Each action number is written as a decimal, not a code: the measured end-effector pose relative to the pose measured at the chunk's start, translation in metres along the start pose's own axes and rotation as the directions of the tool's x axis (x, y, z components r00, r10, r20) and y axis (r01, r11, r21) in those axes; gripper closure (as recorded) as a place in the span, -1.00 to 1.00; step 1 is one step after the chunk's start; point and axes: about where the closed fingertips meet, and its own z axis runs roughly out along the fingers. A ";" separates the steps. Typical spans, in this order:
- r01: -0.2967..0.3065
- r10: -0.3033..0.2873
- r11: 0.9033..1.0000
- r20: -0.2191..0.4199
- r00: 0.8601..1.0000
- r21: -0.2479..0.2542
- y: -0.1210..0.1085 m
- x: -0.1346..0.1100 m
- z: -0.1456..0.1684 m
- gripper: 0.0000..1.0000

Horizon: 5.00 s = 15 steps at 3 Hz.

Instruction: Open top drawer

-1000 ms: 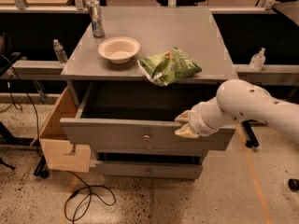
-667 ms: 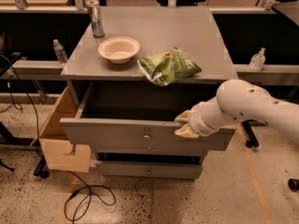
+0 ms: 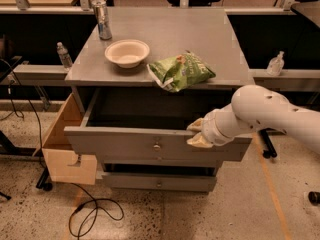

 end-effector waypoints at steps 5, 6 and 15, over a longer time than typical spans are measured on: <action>0.009 -0.009 1.000 -0.009 1.000 -0.005 0.000 -0.002 0.001 -1.00; 0.023 -0.023 1.000 -0.031 0.999 0.004 -0.011 -0.001 -0.012 -1.00; 0.127 -0.116 0.990 -0.179 0.977 0.054 -0.081 0.017 -0.006 1.00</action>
Offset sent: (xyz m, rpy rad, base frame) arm 0.0000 0.0000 0.0000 0.0000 0.0000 0.0000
